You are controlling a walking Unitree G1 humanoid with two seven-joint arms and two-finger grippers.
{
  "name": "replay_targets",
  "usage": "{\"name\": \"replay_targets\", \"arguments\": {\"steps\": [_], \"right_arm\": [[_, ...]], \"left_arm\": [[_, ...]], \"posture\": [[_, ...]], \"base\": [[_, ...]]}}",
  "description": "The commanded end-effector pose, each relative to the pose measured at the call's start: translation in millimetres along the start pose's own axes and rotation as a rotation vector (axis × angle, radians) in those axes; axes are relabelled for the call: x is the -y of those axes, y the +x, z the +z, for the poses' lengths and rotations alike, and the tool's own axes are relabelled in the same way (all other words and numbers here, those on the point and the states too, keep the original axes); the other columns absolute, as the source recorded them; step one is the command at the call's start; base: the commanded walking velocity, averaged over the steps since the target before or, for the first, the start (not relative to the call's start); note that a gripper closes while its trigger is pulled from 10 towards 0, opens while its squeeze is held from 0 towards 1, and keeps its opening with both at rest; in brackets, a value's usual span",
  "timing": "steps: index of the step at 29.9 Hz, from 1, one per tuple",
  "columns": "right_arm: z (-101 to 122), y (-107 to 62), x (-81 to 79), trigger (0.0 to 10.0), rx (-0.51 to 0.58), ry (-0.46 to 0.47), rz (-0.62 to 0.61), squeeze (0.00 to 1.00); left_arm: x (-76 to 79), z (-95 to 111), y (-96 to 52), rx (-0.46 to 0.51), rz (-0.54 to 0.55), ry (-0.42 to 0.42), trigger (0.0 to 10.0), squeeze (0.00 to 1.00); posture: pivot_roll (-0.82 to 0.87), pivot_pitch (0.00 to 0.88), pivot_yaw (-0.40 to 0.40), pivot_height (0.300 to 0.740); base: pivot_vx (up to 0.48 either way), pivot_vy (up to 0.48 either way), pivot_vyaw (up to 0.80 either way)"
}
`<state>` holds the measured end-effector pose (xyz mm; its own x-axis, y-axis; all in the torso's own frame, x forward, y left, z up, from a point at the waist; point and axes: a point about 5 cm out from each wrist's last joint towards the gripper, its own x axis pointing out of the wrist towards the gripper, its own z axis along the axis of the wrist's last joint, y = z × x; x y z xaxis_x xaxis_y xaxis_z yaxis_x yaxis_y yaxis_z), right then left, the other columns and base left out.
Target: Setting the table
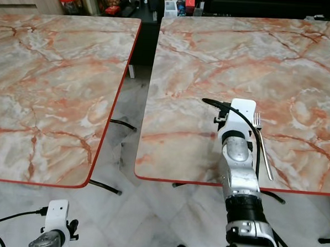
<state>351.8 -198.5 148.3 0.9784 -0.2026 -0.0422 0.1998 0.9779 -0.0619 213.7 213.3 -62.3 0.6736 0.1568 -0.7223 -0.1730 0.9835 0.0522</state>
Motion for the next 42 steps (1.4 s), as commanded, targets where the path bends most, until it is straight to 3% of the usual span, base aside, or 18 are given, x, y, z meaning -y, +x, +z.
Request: {"name": "replay_targets", "arguments": {"steps": [1,8,12,16,17,18,19,21,22,23,24,33,42], "right_arm": [[-3.8,-7.4,10.3,10.0,-0.025,-0.01,-0.054,0.0],[-12.3,-25.9,35.8,10.0,-0.091,-0.043,-0.142,0.0],[-17.3,-29.6,38.4,10.0,-0.128,-0.014,-0.117,0.0],[-11.5,-30.2,31.3,10.0,-0.104,0.003,-0.052,0.02],[-9.7,-29.6,29.6,10.0,-0.099,0.005,-0.041,0.15],[-7.4,-29.0,27.9,10.0,-0.094,0.004,-0.03,0.91],[-4.4,-27.9,25.5,10.0,-0.088,0.005,-0.019,1.0],[0.2,-26.4,21.3,10.0,-0.081,0.005,-0.001,1.0],[1.2,-26.3,20.2,10.0,-0.081,0.001,0.004,0.51],[1.5,-26.4,20.1,10.0,-0.081,0.001,0.004,0.51],[1.8,-26.5,20.0,10.0,-0.081,0.002,0.004,0.0],[1.6,-33.0,21.9,10.0,-0.1,0.014,-0.006,0.0],[-13.6,-36.7,16.5,10.0,-0.177,0.038,0.051,0.0]], "left_arm": [[-6.5,-11.5,-2.5,-0.043,0.007,-0.011,10.0,0.0],[-6.3,-14.8,-3.1,-0.057,-0.003,-0.006,10.0,0.0],[-5.0,-15.0,-3.1,-0.059,-0.006,-0.004,10.0,0.0],[-3.8,-14.3,-2.8,-0.057,-0.007,-0.003,10.0,0.0],[-3.7,-14.1,-2.8,-0.056,-0.007,-0.003,10.0,0.0],[-3.7,-14.0,-2.8,-0.056,-0.007,-0.003,10.0,0.0],[-3.8,-13.8,-2.7,-0.055,-0.006,-0.003,10.0,0.0],[-4.0,-13.8,-2.7,-0.055,-0.005,-0.001,10.0,0.0],[-4.2,-13.9,-2.7,-0.055,-0.005,0.0,10.0,0.0],[-4.3,-13.9,-2.7,-0.055,-0.004,-0.001,10.0,0.0],[-4.4,-13.9,-2.7,-0.055,-0.004,-0.001,10.0,0.0],[-6.9,-16.0,-3.3,-0.064,-0.004,0.002,10.0,0.0],[-8.7,-18.0,-3.9,-0.07,-0.003,0.003,10.0,0.0]], "posture": [[-0.09,0.182,0.056,0.74],[-0.09,0.182,0.059,0.74],[-0.1,0.181,0.059,0.74],[-0.1,0.18,0.059,0.74],[-0.1,0.177,0.06,0.74],[-0.1,0.177,0.06,0.74],[-0.1,0.177,0.06,0.74],[-0.09,0.171,0.061,0.74],[-0.09,0.17,0.061,0.74],[-0.09,0.17,0.061,0.74],[-0.09,0.169,0.061,0.74],[-0.09,0.163,0.059,0.74],[-0.09,0.153,0.058,0.74]], "base": [[0.0,0.0,0.0],[0.0,0.0,0.0],[0.0,0.0,0.0],[0.0,0.0,0.0],[0.0,0.0,0.0],[0.0,0.0,0.0],[0.0,0.0,0.0],[0.0,0.0,0.0],[0.0,0.0,0.0],[0.0,0.0,0.0],[0.0,0.0,0.0],[0.0,0.0,0.0],[0.0,0.0,0.0]]}}
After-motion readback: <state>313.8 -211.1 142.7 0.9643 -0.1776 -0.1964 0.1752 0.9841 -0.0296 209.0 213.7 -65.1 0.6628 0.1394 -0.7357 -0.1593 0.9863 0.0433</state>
